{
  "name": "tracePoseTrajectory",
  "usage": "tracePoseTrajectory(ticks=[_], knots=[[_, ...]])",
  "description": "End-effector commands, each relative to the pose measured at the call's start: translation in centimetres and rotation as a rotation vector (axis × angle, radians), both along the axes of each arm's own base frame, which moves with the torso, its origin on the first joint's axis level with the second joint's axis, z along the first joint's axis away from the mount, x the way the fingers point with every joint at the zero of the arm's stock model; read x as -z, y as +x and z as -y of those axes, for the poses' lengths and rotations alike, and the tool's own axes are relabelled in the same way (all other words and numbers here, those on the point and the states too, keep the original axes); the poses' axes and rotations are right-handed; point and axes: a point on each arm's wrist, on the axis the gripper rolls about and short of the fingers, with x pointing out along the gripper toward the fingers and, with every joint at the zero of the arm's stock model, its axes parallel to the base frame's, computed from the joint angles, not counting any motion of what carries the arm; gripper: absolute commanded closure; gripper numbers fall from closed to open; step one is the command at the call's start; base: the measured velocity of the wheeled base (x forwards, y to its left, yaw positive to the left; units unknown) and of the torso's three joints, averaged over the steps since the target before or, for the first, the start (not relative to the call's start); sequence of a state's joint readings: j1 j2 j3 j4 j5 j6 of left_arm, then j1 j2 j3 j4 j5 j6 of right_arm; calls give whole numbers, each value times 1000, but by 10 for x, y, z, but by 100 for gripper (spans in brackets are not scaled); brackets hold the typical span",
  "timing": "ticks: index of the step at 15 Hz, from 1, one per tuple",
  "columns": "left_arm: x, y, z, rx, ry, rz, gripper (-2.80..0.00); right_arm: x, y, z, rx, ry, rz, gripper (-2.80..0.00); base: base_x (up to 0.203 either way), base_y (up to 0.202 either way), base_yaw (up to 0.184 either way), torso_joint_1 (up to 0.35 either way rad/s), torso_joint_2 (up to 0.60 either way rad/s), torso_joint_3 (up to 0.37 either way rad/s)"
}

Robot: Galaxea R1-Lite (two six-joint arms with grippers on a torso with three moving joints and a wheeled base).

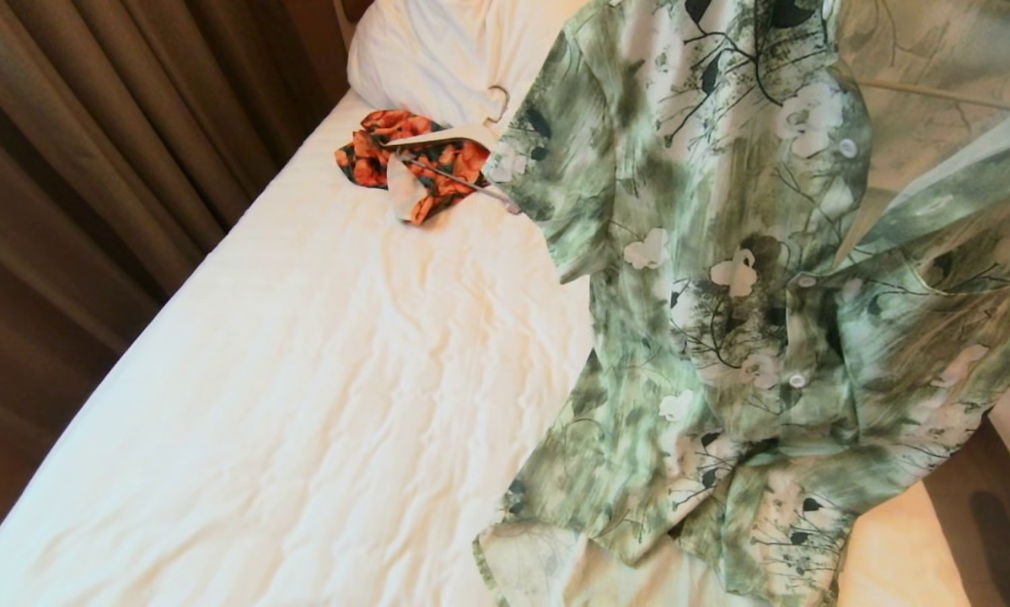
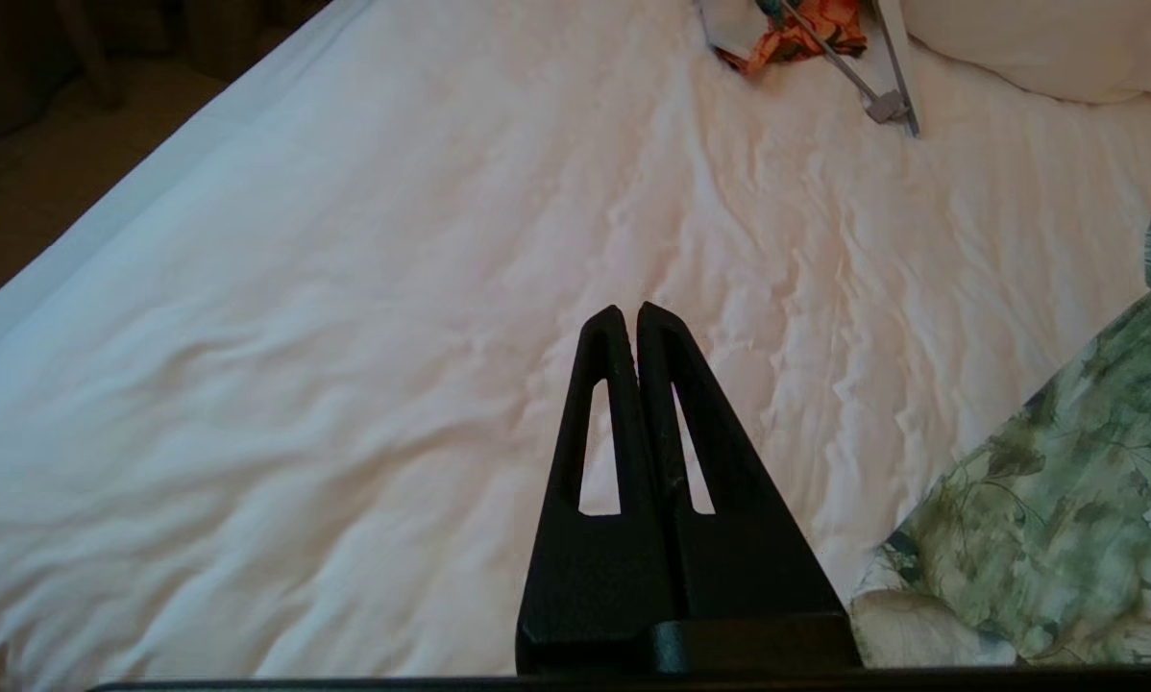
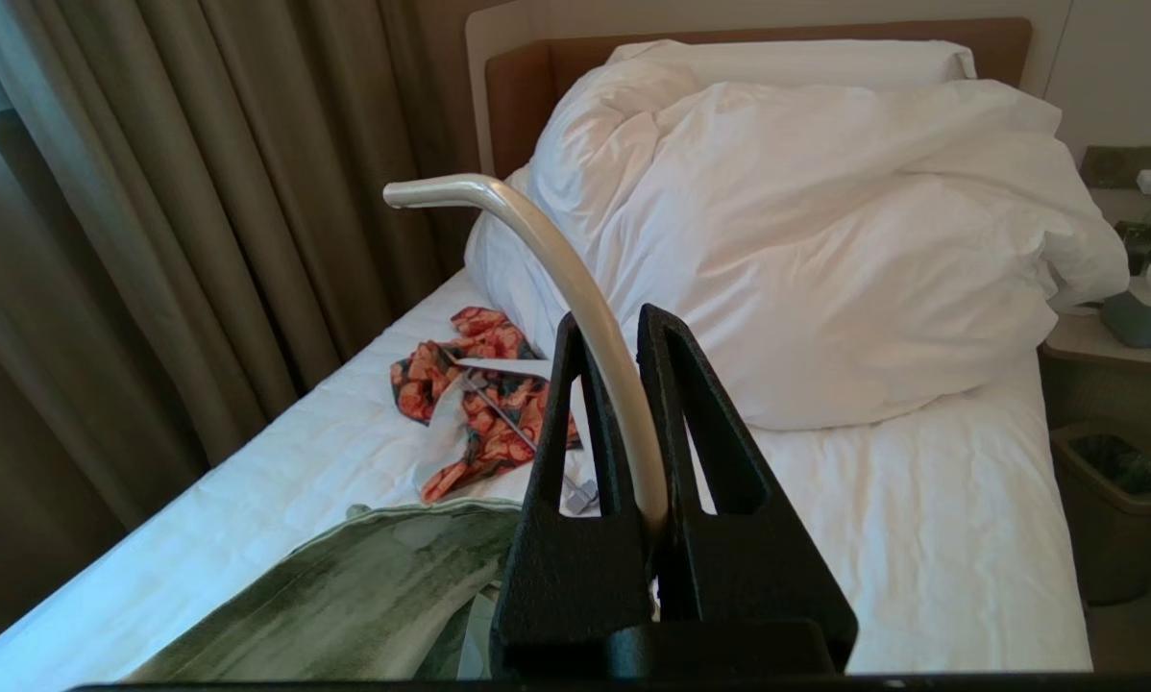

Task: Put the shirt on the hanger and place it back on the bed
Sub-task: Take the clothes hanger out of the clothes

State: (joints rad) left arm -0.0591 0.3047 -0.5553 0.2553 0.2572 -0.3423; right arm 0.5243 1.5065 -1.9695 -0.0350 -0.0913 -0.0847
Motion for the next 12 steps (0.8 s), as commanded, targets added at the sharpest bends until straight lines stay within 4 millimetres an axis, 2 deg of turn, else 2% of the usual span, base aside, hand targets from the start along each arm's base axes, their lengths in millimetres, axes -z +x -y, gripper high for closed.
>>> tracePoseTrajectory(ticks=[1,2,6,8,11,12], knots=[[7,-5,0,-20,-1,11,0,-1,-4,3,3,2,5,0,0,0,0,0,0,0],[14,-10,1,-29,2,26,0,-2,-7,5,3,3,7,0,0,0,0,0,0,0],[68,-18,2,-39,145,0,0,1,-10,6,4,-1,-1,0,0,0,0,0,0,0],[92,-12,4,25,261,-51,0,2,-9,6,7,-3,-5,0,0,0,0,0,0,0],[117,4,4,49,399,-74,0,3,-8,5,6,-6,-9,0,0,0,0,0,0,0],[118,6,5,49,444,-36,0,2,-8,6,6,-6,-7,0,0,0,0,0,0,0]])
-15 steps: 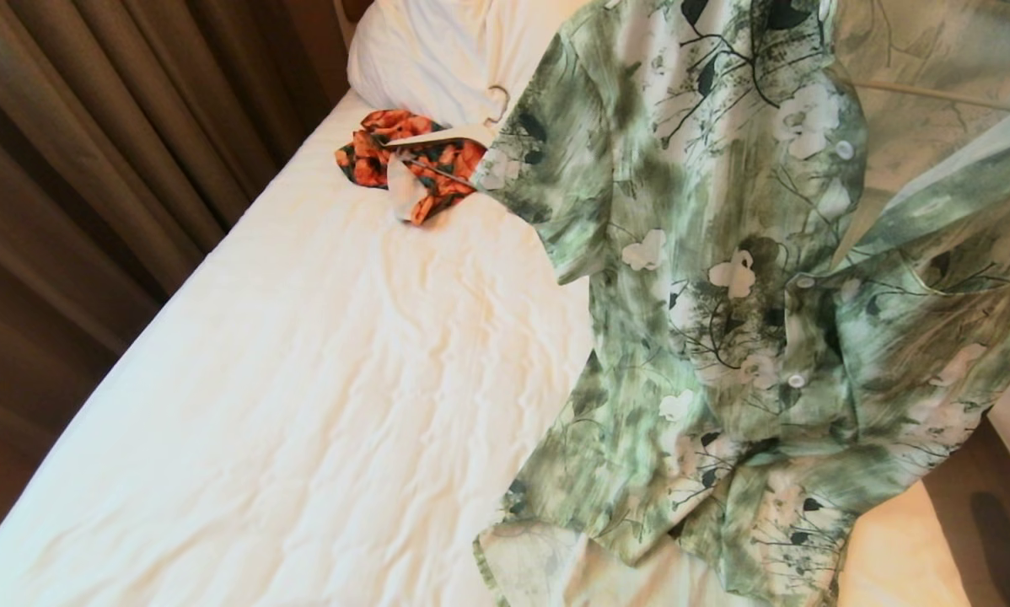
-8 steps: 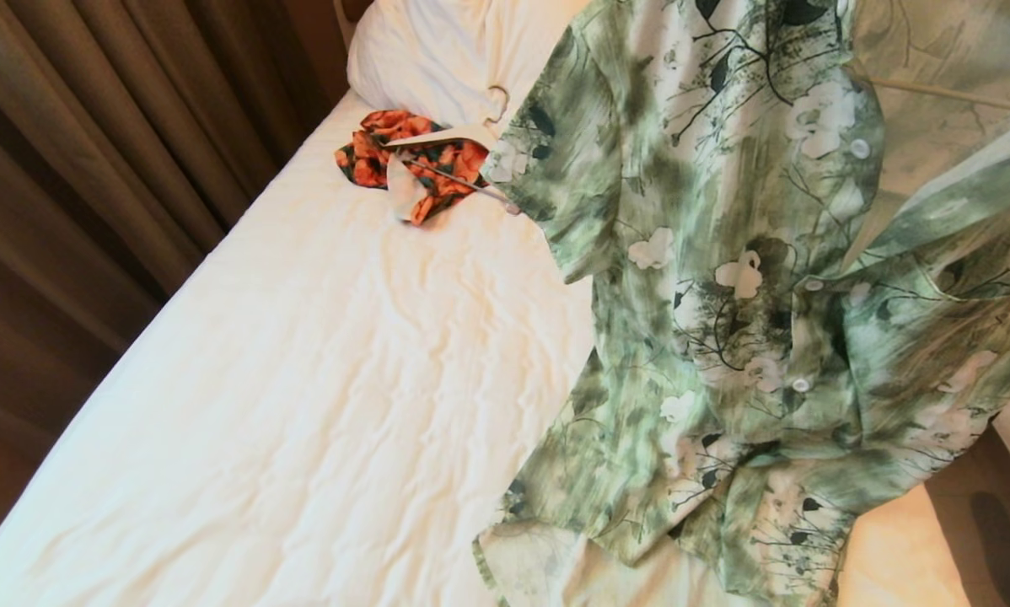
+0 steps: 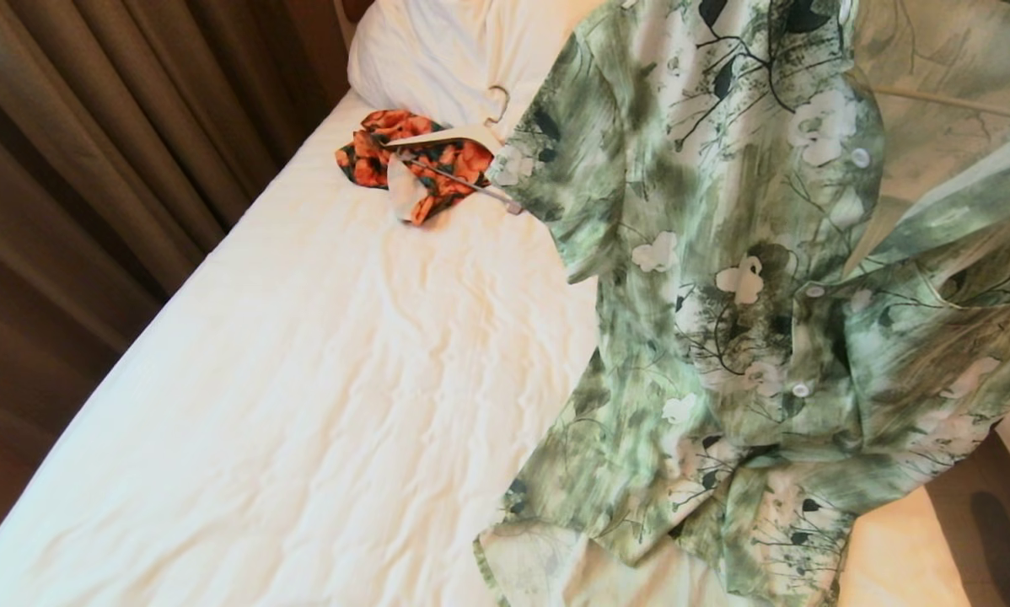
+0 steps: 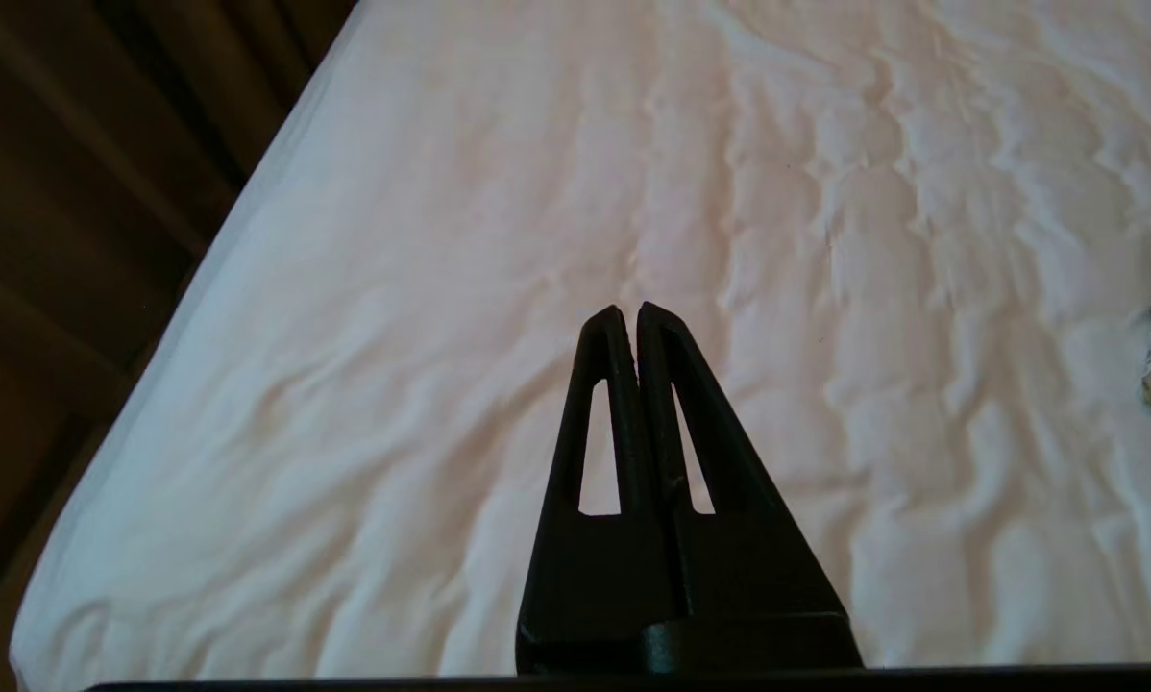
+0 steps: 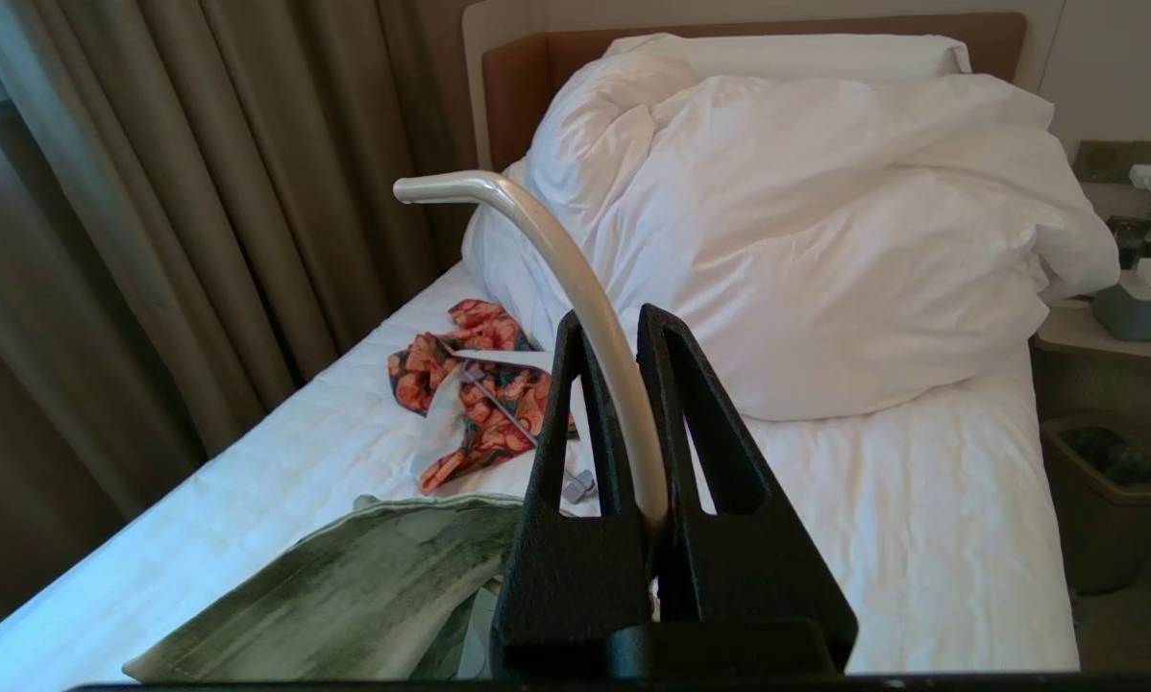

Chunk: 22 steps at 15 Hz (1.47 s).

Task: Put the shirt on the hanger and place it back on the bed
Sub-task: Take the clothes hanger out of the clothes

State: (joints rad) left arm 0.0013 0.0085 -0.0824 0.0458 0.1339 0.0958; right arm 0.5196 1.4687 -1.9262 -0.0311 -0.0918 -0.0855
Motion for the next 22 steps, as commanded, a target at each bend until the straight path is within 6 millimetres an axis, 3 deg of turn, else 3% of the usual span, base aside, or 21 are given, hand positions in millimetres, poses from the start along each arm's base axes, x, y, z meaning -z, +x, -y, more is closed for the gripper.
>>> tracePoseTrajectory(ticks=[1,13,16,17,19,22], knots=[[7,3,0,16,25,12,0,0,0,0,1,0,3,0,0,0,0,0,0,0],[19,6,4,177,25,-52,0,0,2,0,-1,3,-1,0,0,0,0,0,0,0],[17,6,4,190,22,-86,0,4,4,-1,-95,64,-65,0,0,0,0,0,0,0],[15,5,4,193,27,-78,0,7,6,0,-106,55,-95,0,0,0,0,0,0,0],[-12,-2,5,212,31,-8,0,10,8,-1,-174,40,-129,0,0,0,0,0,0,0],[-32,8,6,266,-2,-103,0,14,9,-3,-248,20,-174,0,0,0,0,0,0,0]])
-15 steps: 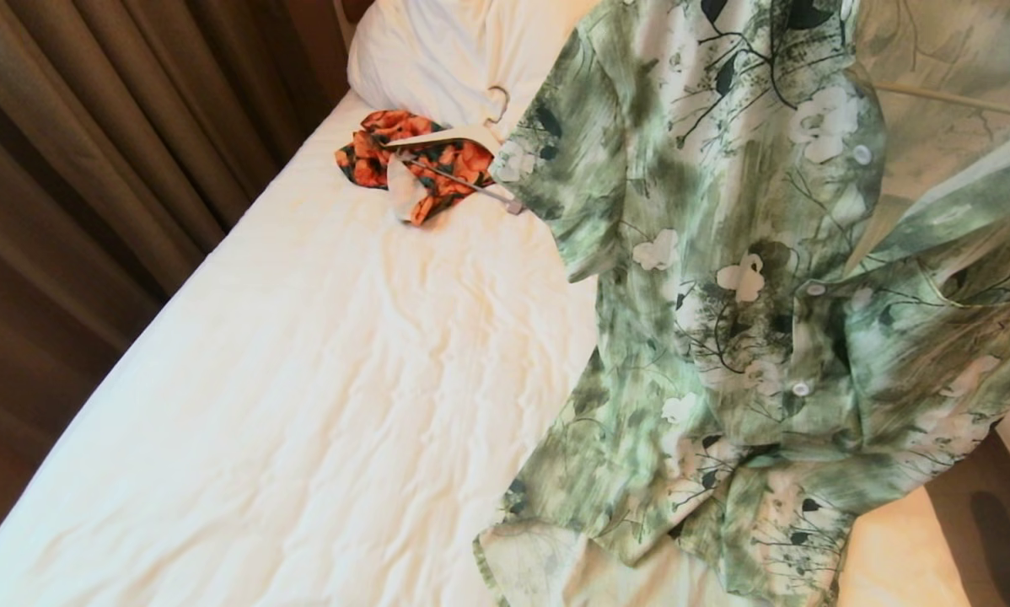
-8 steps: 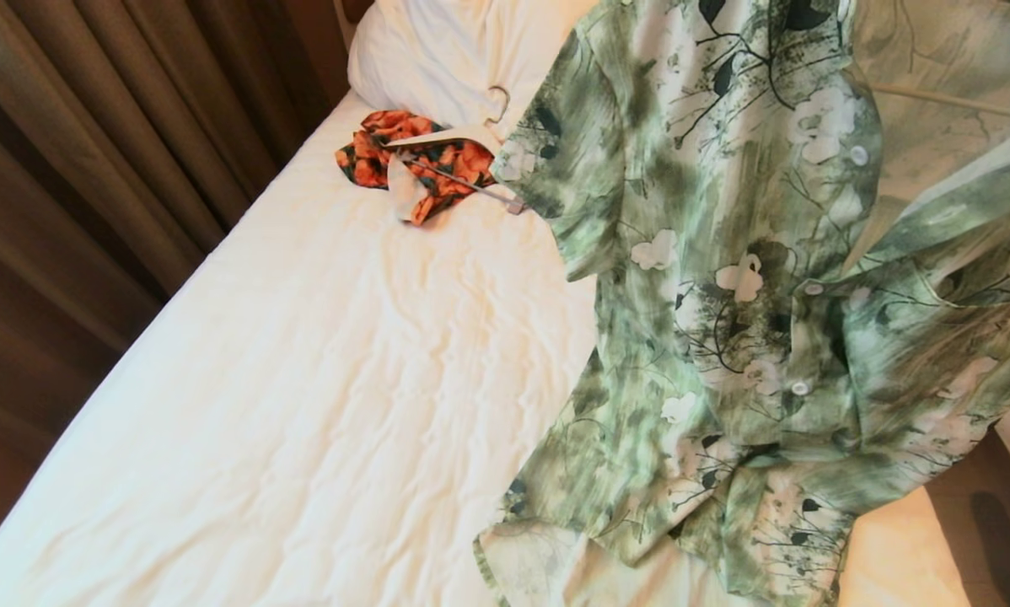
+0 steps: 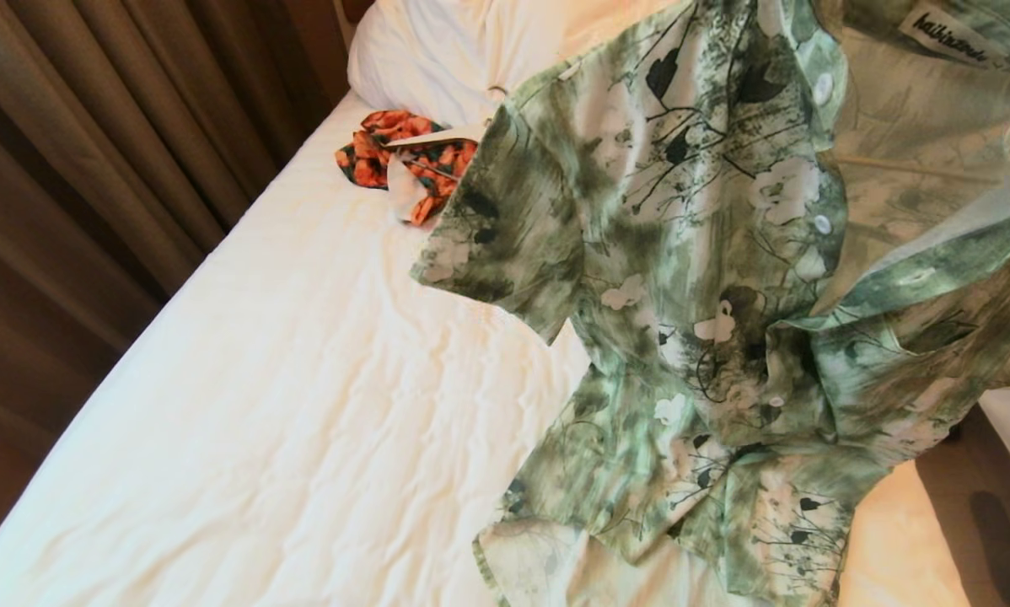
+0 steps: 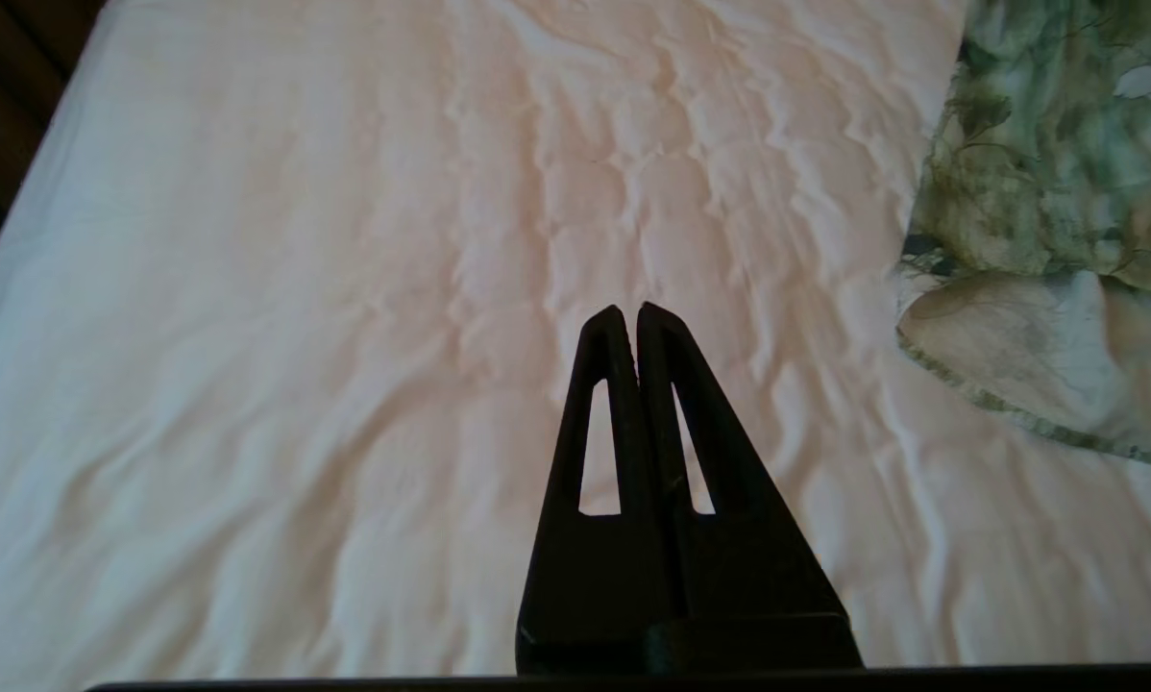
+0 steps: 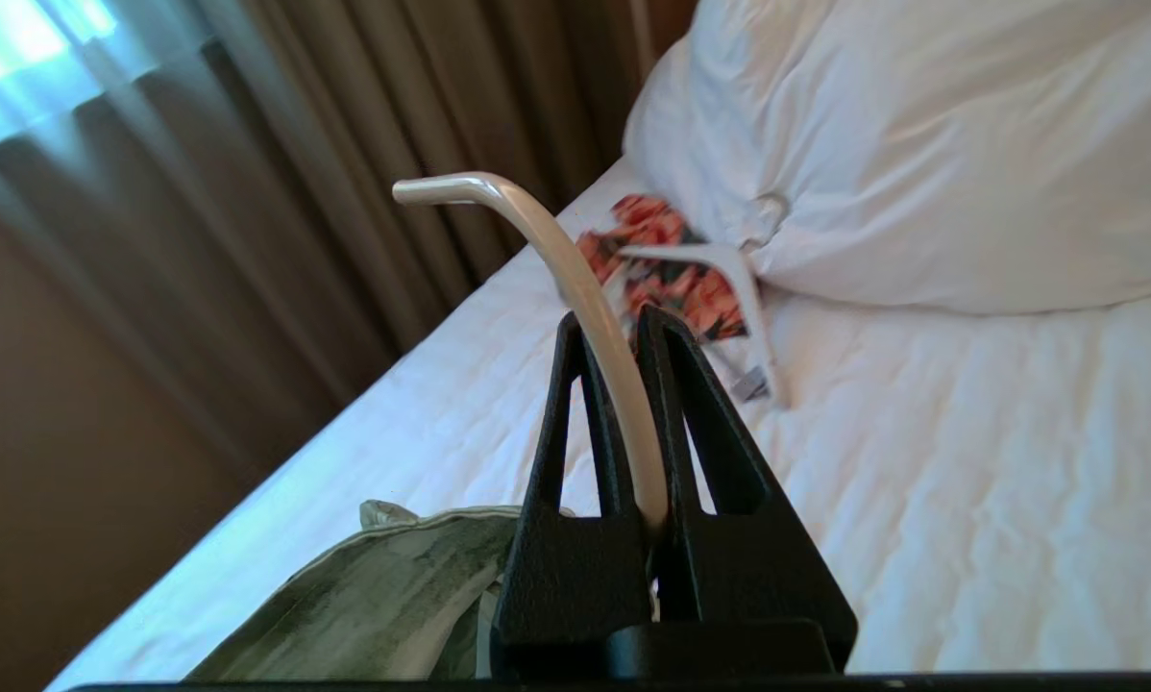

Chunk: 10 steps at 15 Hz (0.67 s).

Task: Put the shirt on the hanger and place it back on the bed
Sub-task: Take the clothes hanger out of the clothes

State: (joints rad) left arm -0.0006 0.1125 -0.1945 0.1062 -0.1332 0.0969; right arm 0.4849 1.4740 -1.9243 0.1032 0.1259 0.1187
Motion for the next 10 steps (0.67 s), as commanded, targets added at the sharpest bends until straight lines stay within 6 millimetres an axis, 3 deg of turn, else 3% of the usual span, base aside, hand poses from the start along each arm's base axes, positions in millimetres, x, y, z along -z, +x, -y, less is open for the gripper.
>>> tracePoseTrajectory(ticks=[1,5,10], knots=[[-14,13,0,32,-10,-86,0,3,2,-1,-27,-24,-15,0,0,0,0,0,0,0],[-56,51,4,189,-42,-216,0,2,0,5,-104,-72,-13,0,0,0,0,0,0,0],[-92,136,17,405,-67,-318,0,17,17,4,-134,-214,-65,0,0,0,0,0,0,0]])
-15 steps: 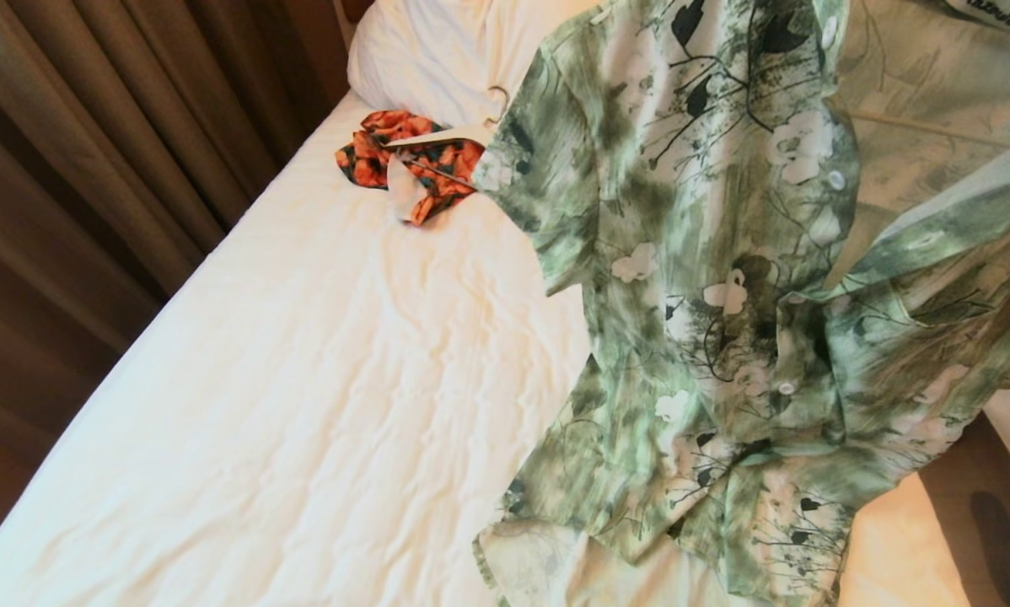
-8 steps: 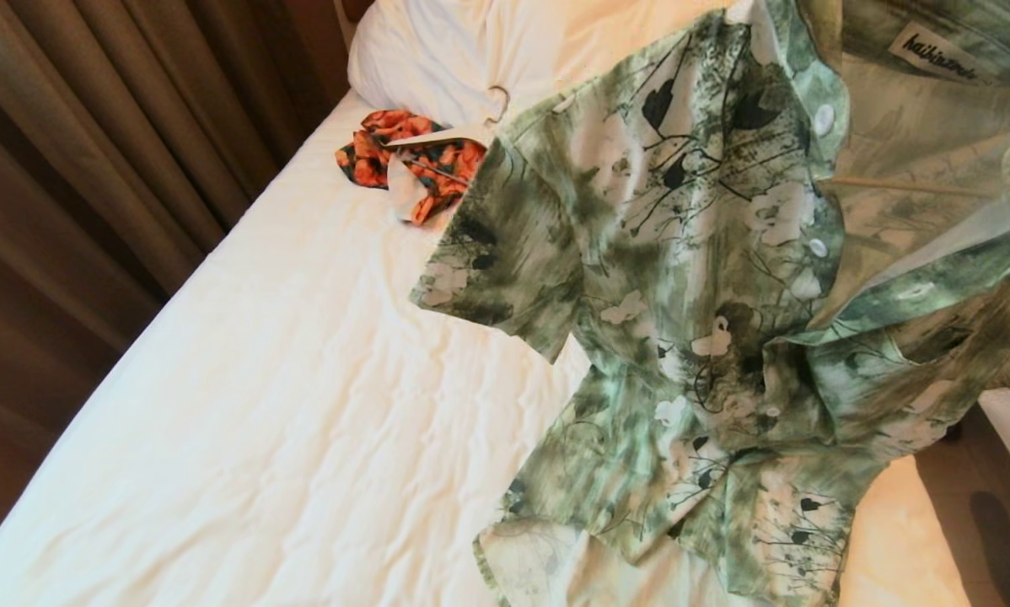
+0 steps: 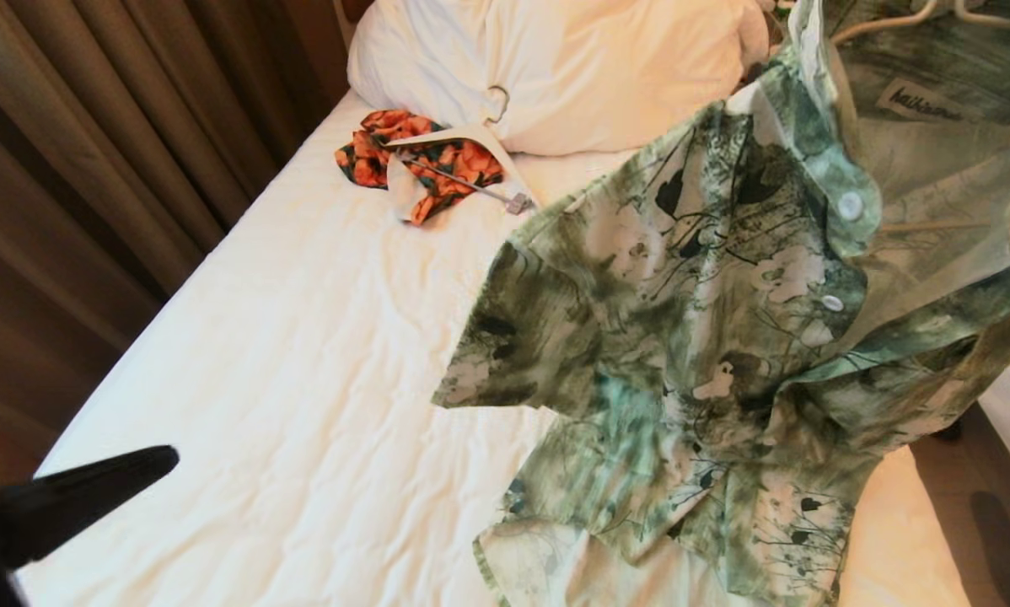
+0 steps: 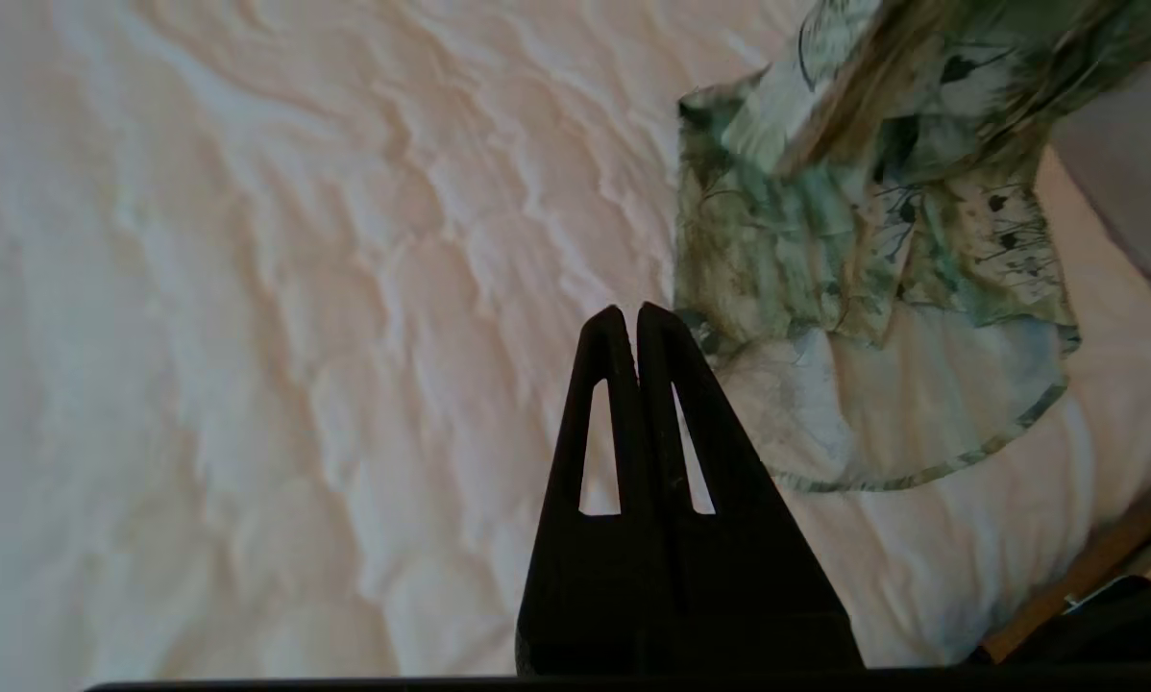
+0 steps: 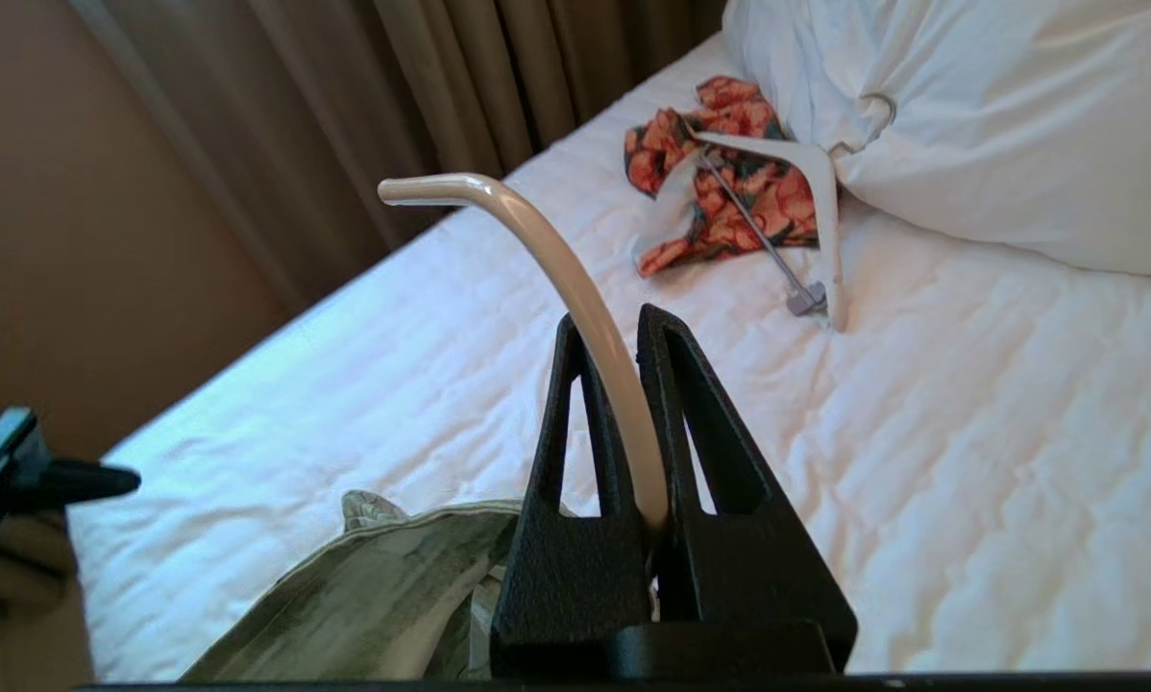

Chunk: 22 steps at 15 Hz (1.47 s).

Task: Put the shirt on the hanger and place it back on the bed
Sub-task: Take the clothes hanger out of the clothes

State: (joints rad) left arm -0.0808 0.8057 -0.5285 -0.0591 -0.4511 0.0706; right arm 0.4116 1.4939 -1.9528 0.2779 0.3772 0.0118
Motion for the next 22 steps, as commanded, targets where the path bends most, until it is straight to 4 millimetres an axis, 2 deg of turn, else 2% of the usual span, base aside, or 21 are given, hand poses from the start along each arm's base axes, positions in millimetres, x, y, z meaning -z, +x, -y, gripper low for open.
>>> tracePoseTrajectory(ticks=[1,3,6,9,12,14,16,20,22], knots=[[4,48,11,68,7,-110,0,5,11,1,9,-30,-6,0,0,0,0,0,0,0],[0,84,27,155,2,-83,0,7,22,7,30,-76,21,0,0,0,0,0,0,0],[5,135,56,249,-3,-62,0,9,30,18,18,-94,28,0,0,0,0,0,0,0],[-1,177,87,333,-20,5,0,11,37,16,-2,-99,22,0,0,0,0,0,0,0],[1,209,103,397,-36,24,0,16,47,14,-15,-104,12,0,0,0,0,0,0,0],[2,219,107,430,-50,57,0,17,55,12,-10,-102,26,0,0,0,0,0,0,0],[0,214,113,450,-83,36,0,18,59,11,-11,-101,31,0,0,0,0,0,0,0],[1,227,118,446,-90,67,0,19,59,10,-13,-101,27,0,0,0,0,0,0,0],[-2,224,121,460,-93,72,0,19,60,11,-11,-101,25,0,0,0,0,0,0,0]])
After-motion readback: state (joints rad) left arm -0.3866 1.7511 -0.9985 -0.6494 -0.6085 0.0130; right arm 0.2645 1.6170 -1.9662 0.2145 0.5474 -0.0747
